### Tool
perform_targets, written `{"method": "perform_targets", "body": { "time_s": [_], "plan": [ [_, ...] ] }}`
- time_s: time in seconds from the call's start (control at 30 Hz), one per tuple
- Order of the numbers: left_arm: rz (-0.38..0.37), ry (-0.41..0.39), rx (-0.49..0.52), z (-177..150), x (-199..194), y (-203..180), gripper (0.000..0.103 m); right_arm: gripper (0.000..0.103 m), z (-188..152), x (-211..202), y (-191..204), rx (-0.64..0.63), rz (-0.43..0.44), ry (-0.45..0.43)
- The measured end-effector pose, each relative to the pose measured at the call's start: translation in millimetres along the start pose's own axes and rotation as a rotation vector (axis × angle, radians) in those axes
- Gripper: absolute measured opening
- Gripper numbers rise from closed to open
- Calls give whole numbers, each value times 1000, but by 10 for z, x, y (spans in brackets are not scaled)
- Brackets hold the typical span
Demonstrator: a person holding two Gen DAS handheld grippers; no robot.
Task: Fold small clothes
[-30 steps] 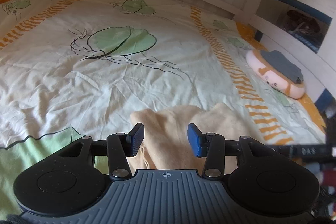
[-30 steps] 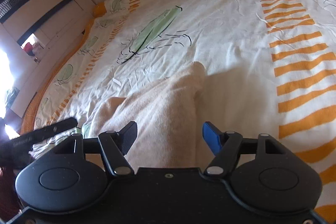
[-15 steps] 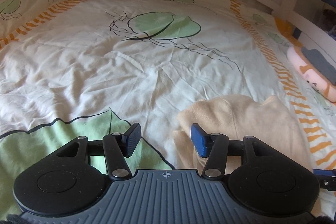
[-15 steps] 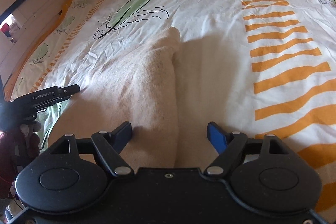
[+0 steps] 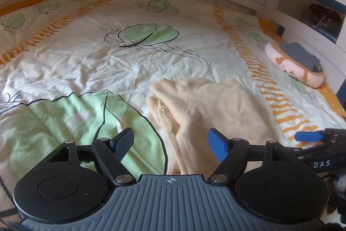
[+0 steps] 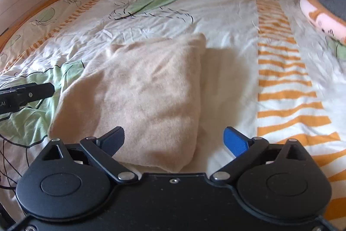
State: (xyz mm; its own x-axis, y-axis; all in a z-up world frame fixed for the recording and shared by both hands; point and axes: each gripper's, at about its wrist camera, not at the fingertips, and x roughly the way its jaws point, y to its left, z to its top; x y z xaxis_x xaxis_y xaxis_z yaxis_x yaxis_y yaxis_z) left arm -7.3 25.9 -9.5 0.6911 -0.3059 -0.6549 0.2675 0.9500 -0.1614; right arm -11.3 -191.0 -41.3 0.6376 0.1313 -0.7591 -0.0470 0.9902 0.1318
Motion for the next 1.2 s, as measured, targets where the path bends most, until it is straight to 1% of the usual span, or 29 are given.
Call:
{"method": "perform_targets", "body": {
  "time_s": [0.07,0.13,0.2,0.3,0.37,0.47,0.53,0.6,0.67,0.77,0.93,1.1,1.2],
  "plan": [
    [33,4,14,-23,-80,-89,74,102,1,-159,74,-34,-22,-63],
    [101,15,29,-33,-140,-170,74,103,0,-305,99,-37,-34,-104],
    [197,46,49,-26,-169,-252,74,102,10,-407,84,-15,-38,-129],
    [249,86,61,8,-155,-308,74,102,19,-507,32,25,-32,-139],
    [237,107,50,32,-136,-313,74,102,28,-551,19,50,-31,-143],
    [209,136,23,42,-103,-313,73,102,44,-585,52,49,-48,-148],
    [206,163,15,32,-80,-333,73,102,56,-594,102,61,-99,-139],
    [200,176,8,21,-68,-340,73,102,62,-596,131,76,-176,-125],
    [206,184,-4,1,-75,-352,73,102,60,-587,148,65,-200,-114],
    [208,193,-13,-17,-86,-359,73,102,53,-586,147,71,-186,-112],
    [256,206,2,-35,-75,-393,73,102,45,-579,169,64,-168,-103],
    [240,245,-15,-52,-45,-378,73,102,26,-525,77,141,-93,-55],
    [239,256,-13,-69,-32,-383,73,102,1,-502,67,151,-88,-35]
  ]
}}
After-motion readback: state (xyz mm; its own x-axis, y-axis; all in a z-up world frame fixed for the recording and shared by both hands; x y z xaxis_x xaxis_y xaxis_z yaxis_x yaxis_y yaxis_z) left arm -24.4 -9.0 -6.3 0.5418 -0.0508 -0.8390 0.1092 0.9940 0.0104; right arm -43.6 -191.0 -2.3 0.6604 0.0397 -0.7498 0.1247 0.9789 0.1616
